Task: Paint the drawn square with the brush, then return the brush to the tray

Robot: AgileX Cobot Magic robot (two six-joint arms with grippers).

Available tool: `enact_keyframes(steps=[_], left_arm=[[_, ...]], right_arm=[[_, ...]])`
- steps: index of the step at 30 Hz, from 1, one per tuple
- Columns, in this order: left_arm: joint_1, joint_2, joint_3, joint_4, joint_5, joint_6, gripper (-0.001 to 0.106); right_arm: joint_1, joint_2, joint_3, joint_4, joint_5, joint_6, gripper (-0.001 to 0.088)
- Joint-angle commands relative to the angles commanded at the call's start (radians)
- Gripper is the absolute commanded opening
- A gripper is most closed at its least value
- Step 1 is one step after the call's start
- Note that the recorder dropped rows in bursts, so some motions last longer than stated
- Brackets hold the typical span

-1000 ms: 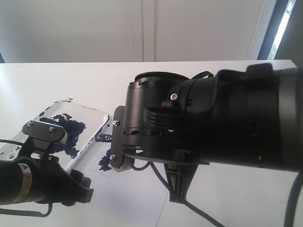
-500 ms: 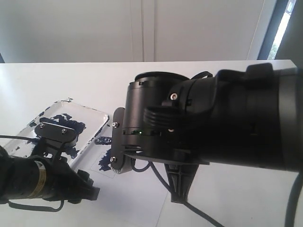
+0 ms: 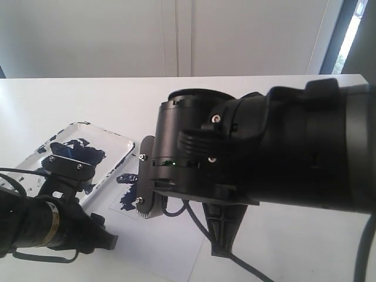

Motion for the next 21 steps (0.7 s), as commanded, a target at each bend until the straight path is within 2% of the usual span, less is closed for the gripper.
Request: enact_keyframes(steps=[7, 21], left_arm=[[0.0, 0.0, 0.0, 0.0, -0.007, 0.0, 0.064], [0.0, 0.0, 0.0, 0.0, -0.036, -0.002, 0.064]], right_arm=[[0.0, 0.0, 0.094, -0.009, 0.0, 0.006, 0.0], [0.0, 0.002, 0.101, 0.037, 0.0, 0.006, 0.0]])
